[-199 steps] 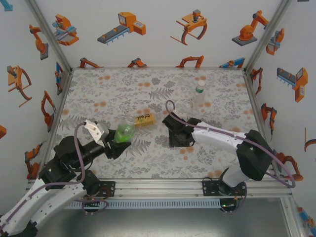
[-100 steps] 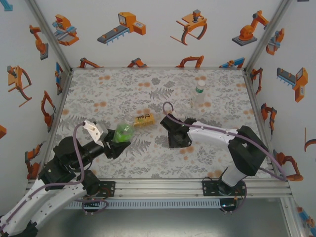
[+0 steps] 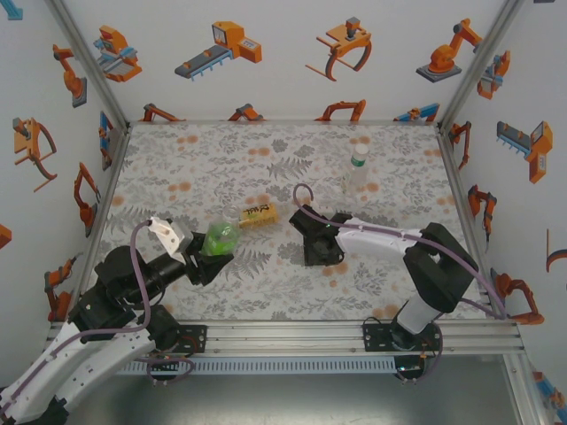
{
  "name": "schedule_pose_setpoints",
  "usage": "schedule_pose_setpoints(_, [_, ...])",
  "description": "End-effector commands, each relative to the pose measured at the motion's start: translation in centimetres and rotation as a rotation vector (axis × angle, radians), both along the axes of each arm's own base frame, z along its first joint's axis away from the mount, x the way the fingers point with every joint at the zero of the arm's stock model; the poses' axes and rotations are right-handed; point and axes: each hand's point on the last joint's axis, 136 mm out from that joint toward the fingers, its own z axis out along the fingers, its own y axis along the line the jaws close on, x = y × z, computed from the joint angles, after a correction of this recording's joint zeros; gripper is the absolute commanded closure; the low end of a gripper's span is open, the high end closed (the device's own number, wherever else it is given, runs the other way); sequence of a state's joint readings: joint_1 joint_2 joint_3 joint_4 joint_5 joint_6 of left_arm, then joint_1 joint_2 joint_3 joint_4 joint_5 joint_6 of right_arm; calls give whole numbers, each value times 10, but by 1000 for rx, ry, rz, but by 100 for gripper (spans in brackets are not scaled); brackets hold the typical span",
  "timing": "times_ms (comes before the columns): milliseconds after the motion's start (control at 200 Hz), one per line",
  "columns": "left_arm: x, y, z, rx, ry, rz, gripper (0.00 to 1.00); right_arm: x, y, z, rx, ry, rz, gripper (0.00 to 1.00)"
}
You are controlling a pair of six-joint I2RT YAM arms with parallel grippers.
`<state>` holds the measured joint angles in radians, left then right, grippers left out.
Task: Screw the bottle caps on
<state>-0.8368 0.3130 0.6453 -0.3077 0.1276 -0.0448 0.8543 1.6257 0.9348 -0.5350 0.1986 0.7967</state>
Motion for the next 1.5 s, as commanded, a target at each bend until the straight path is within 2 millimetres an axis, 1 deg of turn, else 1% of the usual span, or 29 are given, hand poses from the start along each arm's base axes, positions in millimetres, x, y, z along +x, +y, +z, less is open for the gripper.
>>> schedule_pose_setpoints(0, [0,-4,1,-15,2,-17,100,0,-4,-8,-9,12,-22,54])
schedule_pose_setpoints(596, [-1,-11,2,-10,4,-49,100,-4,-8,-19,-22,34,-19,56])
schedule_pose_setpoints(1061, [1,-14,0,-4,7,-53,100,-6,-7,-20,-18,44,-10,58])
schedule_pose_setpoints(1342, [1,-15,-1,-2,7,-55,100,-6,-9,-22,-34,49,-10,59])
schedule_pose_setpoints(1497, [0,-15,0,-3,8,-60,100,-6,-9,-22,-36,46,-8,61])
